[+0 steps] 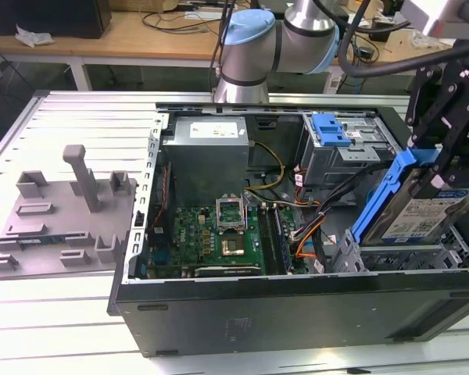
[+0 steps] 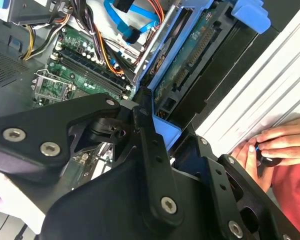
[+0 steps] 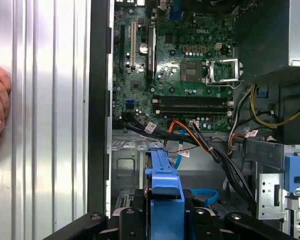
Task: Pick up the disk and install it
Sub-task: 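Insert the disk into the insertion slot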
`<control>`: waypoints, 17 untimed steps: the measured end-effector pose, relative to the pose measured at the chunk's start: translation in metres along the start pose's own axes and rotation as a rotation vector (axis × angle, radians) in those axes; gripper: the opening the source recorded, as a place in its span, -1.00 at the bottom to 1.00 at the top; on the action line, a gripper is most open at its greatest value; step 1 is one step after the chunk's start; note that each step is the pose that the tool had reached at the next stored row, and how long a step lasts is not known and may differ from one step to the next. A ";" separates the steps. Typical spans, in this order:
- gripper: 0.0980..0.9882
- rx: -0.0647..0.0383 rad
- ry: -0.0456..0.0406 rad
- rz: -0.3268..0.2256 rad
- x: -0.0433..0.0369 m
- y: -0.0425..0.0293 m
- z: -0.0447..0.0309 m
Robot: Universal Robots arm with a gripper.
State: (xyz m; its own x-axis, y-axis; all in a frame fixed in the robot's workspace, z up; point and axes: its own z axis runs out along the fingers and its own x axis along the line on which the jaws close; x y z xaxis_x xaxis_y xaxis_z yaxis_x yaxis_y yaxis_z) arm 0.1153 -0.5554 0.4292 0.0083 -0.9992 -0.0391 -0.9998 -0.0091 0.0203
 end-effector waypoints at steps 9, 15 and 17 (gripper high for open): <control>-0.39 0.000 -0.0001 0.000 0.0048 -0.0003 0.0187; -0.39 0.000 0.0002 0.000 0.0106 -0.0005 0.0305; -0.37 0.001 -0.0004 0.000 0.0116 -0.0006 0.0329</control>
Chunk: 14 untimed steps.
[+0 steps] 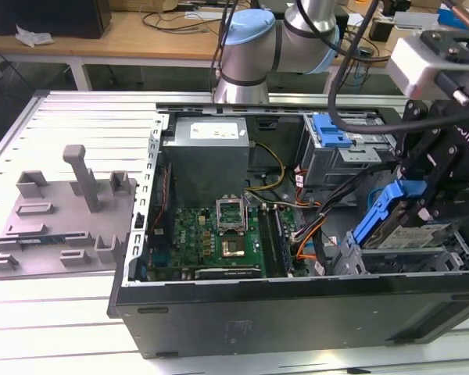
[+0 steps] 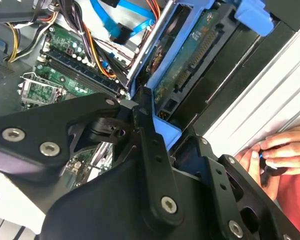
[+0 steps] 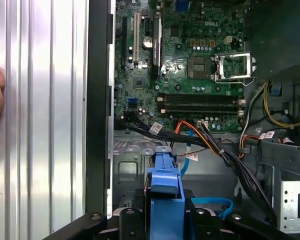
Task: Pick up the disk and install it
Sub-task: 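Insert the disk into the insertion slot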
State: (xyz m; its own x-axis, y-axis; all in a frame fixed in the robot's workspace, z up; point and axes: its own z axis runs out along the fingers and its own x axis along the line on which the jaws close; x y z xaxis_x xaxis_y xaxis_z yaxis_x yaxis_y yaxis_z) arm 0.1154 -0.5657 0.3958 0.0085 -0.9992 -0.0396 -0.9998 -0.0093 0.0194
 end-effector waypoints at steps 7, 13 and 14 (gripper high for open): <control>-0.09 0.002 -0.0003 0.000 -0.0001 0.0003 0.0002; 0.35 0.005 0.0002 0.000 -0.0001 0.0015 0.0002; 0.35 0.005 0.0005 0.000 -0.0001 0.0015 0.0002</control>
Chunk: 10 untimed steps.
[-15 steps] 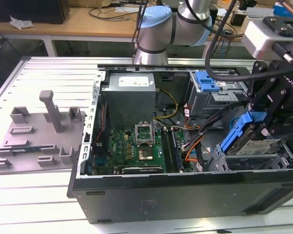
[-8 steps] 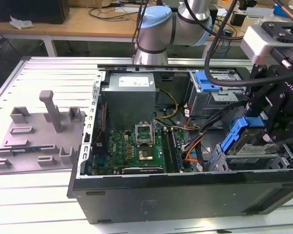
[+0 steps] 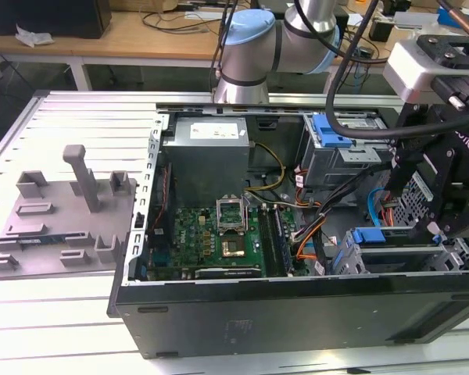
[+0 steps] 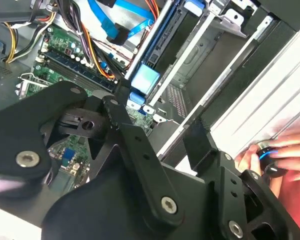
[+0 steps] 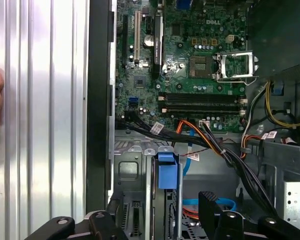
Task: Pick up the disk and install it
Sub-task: 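Insert the disk into the insertion slot, then insert the first disk wire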
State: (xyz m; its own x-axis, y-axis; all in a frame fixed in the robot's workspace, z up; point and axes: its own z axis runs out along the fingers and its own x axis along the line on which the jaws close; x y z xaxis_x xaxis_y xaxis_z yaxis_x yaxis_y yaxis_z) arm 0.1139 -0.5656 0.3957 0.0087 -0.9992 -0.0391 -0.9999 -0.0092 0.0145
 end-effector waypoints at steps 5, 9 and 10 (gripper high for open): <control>0.35 0.000 0.0015 0.000 0.0000 0.0000 0.0000; 0.35 0.000 0.0029 0.000 0.0000 0.0000 0.0000; 0.35 0.000 0.0034 0.000 0.0000 0.0000 0.0000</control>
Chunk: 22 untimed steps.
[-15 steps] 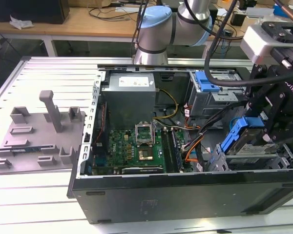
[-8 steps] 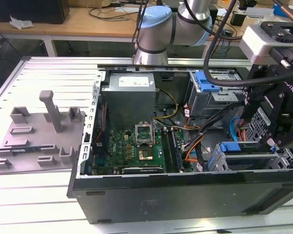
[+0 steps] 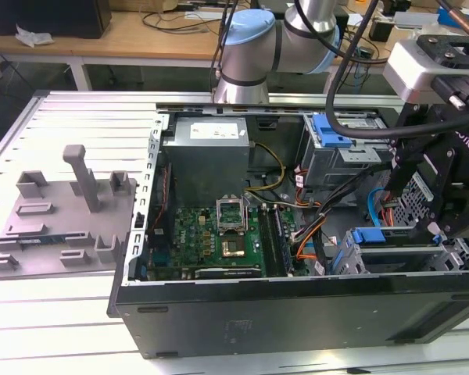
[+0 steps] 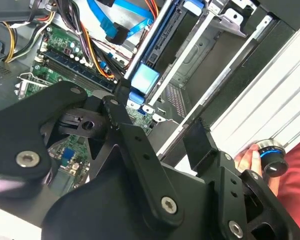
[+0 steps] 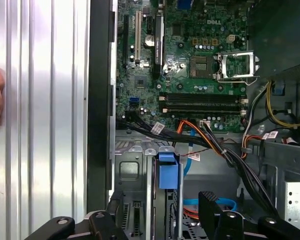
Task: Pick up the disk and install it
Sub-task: 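Insert the first disk wire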
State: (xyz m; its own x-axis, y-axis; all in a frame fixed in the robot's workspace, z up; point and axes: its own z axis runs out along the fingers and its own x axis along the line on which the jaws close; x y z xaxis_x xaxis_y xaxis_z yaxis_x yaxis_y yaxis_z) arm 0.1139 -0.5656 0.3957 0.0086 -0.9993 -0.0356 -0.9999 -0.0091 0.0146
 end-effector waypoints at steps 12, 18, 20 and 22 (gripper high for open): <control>0.35 0.000 0.0312 0.000 -0.0215 -0.0001 0.0008; 0.35 0.000 0.0370 0.001 -0.0606 -0.0022 0.0024; 0.35 -0.009 0.0269 0.000 -0.0656 -0.0159 0.0027; 0.35 -0.013 0.0089 0.000 -0.0656 -0.0212 0.0027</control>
State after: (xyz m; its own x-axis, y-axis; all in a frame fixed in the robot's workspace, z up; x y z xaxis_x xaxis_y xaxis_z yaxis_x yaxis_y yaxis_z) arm 0.1344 -0.4997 0.3950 0.0088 -0.9996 -0.0268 -0.9996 -0.0095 0.0273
